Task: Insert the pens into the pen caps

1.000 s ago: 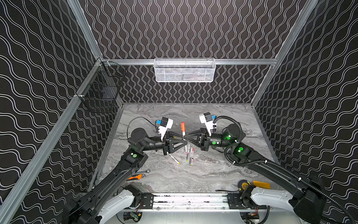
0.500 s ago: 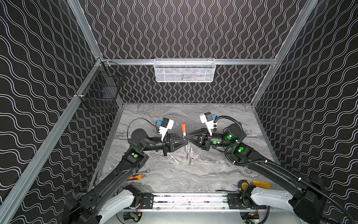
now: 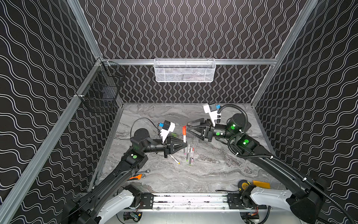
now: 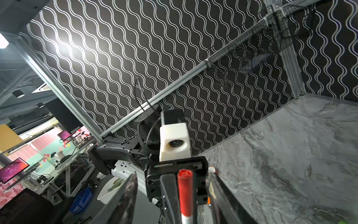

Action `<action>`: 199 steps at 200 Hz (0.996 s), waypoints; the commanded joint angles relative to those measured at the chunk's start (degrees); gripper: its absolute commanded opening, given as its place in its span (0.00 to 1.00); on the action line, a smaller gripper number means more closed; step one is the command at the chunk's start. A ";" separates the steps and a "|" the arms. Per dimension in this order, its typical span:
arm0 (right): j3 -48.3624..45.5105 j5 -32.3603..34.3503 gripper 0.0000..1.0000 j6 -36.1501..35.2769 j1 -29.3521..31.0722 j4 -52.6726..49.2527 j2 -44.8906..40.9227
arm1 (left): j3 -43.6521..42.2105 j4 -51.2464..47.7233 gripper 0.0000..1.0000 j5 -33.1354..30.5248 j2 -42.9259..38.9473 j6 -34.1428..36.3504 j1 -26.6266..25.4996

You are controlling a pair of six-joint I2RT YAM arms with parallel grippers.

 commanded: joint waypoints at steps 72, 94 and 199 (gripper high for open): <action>2.67 -1.58 0.48 -1.17 0.26 -2.25 3.75 | 0.50 -4.46 0.00 -3.27 -0.82 4.80 -1.27; 1.98 -1.21 0.43 -1.48 0.51 -2.67 3.61 | 0.34 -4.10 0.00 -3.50 -0.69 4.71 -1.24; 0.45 -2.85 0.00 -3.02 2.04 -4.05 3.46 | 0.83 -5.77 0.00 -6.38 -0.91 6.09 -1.17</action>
